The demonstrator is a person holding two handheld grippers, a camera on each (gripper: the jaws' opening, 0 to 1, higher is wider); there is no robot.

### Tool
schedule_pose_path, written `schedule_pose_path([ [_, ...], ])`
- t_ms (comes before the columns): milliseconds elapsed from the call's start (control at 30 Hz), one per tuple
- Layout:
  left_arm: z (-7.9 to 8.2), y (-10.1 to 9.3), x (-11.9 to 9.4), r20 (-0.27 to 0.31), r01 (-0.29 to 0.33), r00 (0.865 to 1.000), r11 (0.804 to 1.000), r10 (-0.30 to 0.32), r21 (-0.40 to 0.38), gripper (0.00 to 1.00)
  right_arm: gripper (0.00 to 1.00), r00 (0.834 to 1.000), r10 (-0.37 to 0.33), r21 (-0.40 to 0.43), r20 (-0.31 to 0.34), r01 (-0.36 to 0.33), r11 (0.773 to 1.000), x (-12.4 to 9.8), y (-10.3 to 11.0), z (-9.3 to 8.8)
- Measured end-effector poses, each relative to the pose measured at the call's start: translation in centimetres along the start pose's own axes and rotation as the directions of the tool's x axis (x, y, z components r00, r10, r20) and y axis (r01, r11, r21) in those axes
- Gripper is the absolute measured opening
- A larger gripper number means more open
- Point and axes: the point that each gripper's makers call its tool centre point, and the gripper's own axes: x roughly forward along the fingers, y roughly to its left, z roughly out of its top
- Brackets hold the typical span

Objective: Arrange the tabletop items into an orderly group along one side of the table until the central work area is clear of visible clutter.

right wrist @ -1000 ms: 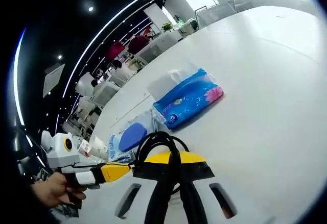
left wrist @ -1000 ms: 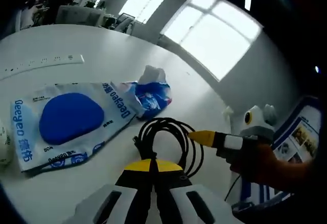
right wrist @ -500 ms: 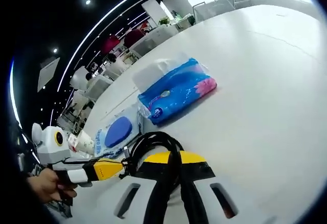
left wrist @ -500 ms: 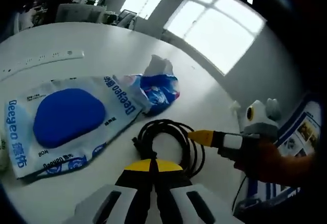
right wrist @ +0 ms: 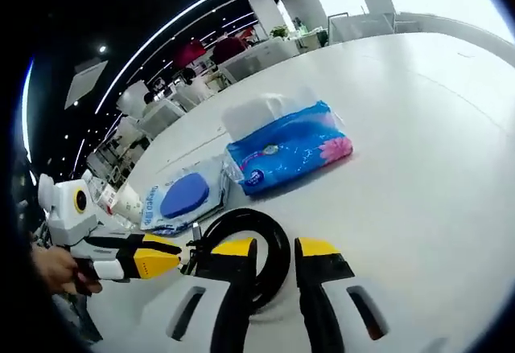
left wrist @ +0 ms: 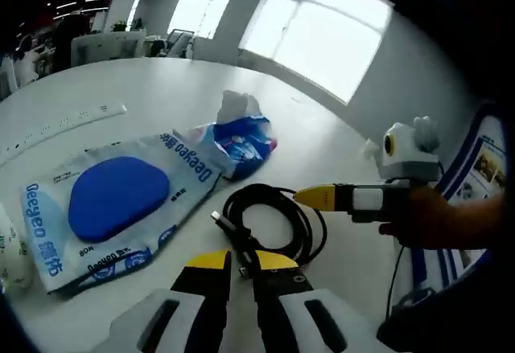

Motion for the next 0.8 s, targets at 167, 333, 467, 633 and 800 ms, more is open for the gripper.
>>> schedule_pose_path([
  [167, 0.1, 0.5, -1.8, 0.037, -0.034, 0.999, 0.997, 0.031, 0.07, 0.21, 0.31, 0.998, 0.059, -0.093, -0.008, -0.059, 0.994, -0.7, 1.2, 0.4],
  [333, -0.3, 1.0, -4.4, 0.059, -0.068, 0.996, 0.992, 0.063, 0.102, 0.29, 0.46, 0.995, 0.093, -0.192, -0.022, -0.096, 0.977, -1.9, 2.0, 0.8],
  [467, -0.7, 1.7, -7.1, 0.086, -0.119, 0.99, 0.988, 0.11, 0.101, 0.33, 0.58, 0.993, 0.115, -0.252, -0.033, -0.12, 0.96, -2.9, 2.9, 1.1],
  [633, -1.5, 2.7, -9.6, 0.109, -0.172, 0.98, 0.983, 0.164, 0.067, 0.37, 0.69, 0.991, 0.126, -0.296, -0.035, -0.13, 0.946, -4.0, 3.2, 1.7],
  [800, -2.1, 3.5, -12.1, 0.113, -0.215, 0.972, 0.975, 0.208, 0.055, 0.44, 0.79, 0.99, 0.135, -0.342, -0.045, -0.142, 0.929, -4.5, 3.3, 2.1],
])
